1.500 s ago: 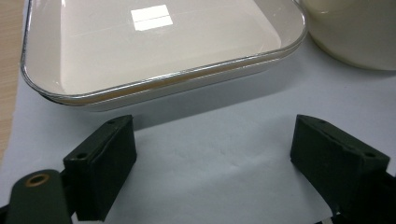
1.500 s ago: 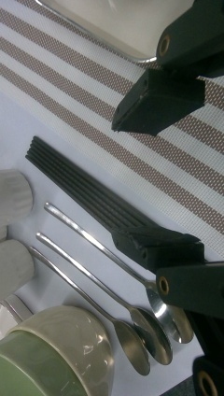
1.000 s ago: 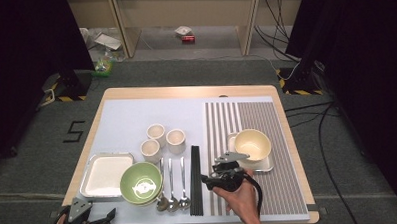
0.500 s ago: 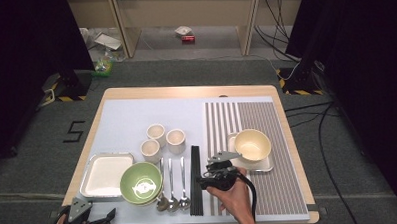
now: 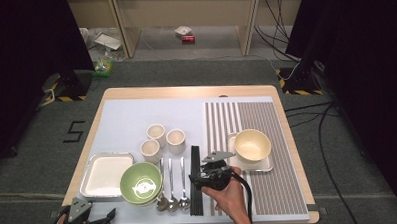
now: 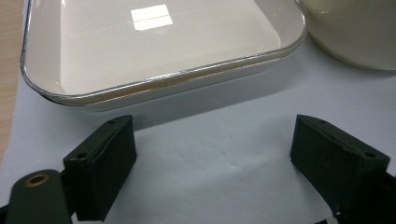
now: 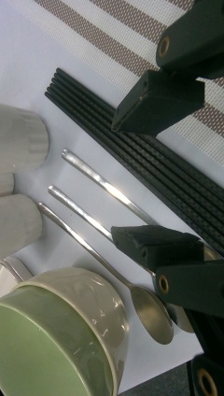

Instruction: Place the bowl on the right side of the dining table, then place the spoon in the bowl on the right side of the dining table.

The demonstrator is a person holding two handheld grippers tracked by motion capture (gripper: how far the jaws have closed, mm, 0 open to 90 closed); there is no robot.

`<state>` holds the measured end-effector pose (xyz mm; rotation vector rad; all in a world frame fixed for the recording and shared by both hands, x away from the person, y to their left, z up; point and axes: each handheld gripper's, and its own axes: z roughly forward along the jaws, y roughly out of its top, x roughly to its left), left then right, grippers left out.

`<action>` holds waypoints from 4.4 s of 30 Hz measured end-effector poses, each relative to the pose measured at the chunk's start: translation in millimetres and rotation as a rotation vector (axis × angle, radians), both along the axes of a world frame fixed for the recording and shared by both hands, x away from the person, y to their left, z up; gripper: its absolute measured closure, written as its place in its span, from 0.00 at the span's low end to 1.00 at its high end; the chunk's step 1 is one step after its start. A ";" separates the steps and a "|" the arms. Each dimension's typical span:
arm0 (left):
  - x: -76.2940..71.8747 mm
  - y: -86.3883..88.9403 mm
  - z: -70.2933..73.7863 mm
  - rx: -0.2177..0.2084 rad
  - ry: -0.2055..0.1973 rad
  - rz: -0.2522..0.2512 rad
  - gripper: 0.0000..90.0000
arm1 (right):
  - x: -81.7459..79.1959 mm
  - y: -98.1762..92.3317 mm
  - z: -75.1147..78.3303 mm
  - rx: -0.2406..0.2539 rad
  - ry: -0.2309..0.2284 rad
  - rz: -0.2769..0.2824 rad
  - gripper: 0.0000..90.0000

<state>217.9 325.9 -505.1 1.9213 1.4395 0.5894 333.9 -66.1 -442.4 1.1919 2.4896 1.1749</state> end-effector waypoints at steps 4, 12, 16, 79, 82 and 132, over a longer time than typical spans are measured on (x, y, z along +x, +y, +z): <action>-0.1 -0.4 -0.3 -0.004 -0.003 0.003 0.15 | 0.4 5.2 0.2 0.004 -0.001 0.014 0.48; 0.3 -0.3 0.2 0.000 0.002 0.001 0.15 | 1.6 17.6 -2.3 0.004 0.002 0.042 0.49; 1.0 -0.9 0.6 -0.002 0.007 0.005 0.14 | 2.2 22.5 -4.2 -0.002 0.003 0.056 0.50; 0.7 -0.7 0.0 -0.002 0.001 0.003 0.14 | 6.3 58.7 -35.4 -0.193 0.034 0.125 0.76; 0.6 -0.3 0.0 0.000 0.001 0.000 0.14 | 5.2 63.1 -34.4 -0.225 0.023 0.125 0.78; 0.3 0.3 -0.2 0.001 -0.001 -0.004 0.14 | 20.4 74.0 -34.6 -0.232 0.025 0.058 0.94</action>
